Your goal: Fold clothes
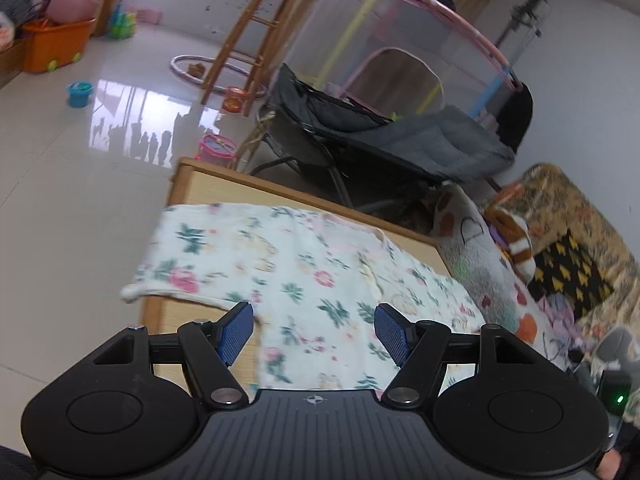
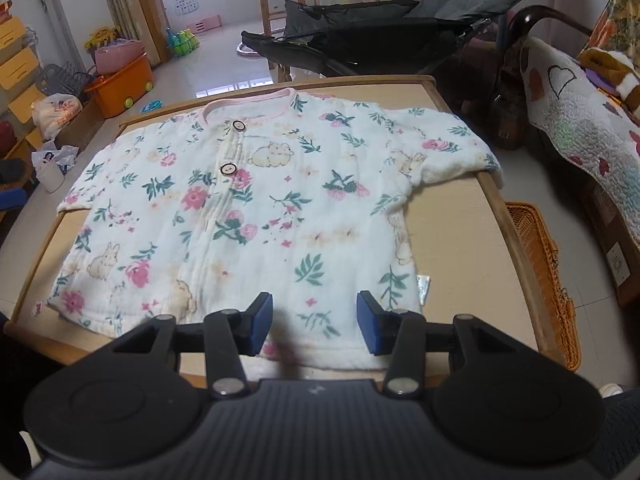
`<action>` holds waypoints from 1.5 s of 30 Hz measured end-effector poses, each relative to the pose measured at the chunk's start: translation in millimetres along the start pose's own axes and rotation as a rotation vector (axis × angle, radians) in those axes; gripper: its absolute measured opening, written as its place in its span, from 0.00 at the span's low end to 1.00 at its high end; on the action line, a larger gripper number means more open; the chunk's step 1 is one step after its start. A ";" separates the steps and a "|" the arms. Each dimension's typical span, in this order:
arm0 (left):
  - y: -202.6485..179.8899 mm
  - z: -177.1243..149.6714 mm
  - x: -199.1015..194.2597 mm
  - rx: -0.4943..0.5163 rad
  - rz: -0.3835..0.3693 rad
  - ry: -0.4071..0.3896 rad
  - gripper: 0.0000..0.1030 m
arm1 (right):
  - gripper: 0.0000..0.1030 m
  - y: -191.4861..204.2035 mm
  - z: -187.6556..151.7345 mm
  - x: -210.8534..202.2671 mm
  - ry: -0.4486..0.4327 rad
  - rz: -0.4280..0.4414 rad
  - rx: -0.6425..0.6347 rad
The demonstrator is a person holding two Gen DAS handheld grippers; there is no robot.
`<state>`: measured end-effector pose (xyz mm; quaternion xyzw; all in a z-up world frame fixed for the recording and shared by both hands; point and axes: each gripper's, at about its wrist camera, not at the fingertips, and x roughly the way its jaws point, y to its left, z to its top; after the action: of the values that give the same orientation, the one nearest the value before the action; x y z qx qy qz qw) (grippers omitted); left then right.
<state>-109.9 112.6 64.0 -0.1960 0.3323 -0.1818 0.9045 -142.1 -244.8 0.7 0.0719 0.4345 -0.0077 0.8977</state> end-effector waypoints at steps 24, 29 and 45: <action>125.3 14.8 29.6 -0.324 -0.158 0.081 0.66 | 0.45 11.2 0.0 5.0 0.013 -0.085 -0.004; 151.7 16.0 47.9 -0.409 -0.137 0.111 0.66 | 0.45 12.3 1.0 6.2 0.013 -0.087 -0.008; 213.4 5.3 77.7 -0.689 -0.093 0.174 0.66 | 0.48 14.7 3.1 9.2 0.012 -0.086 -0.018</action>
<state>-8.5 261.1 -74.9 -0.4880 0.4406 -0.1162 0.7445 -132.8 -230.3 -2.8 0.0452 0.4427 -0.0422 0.8945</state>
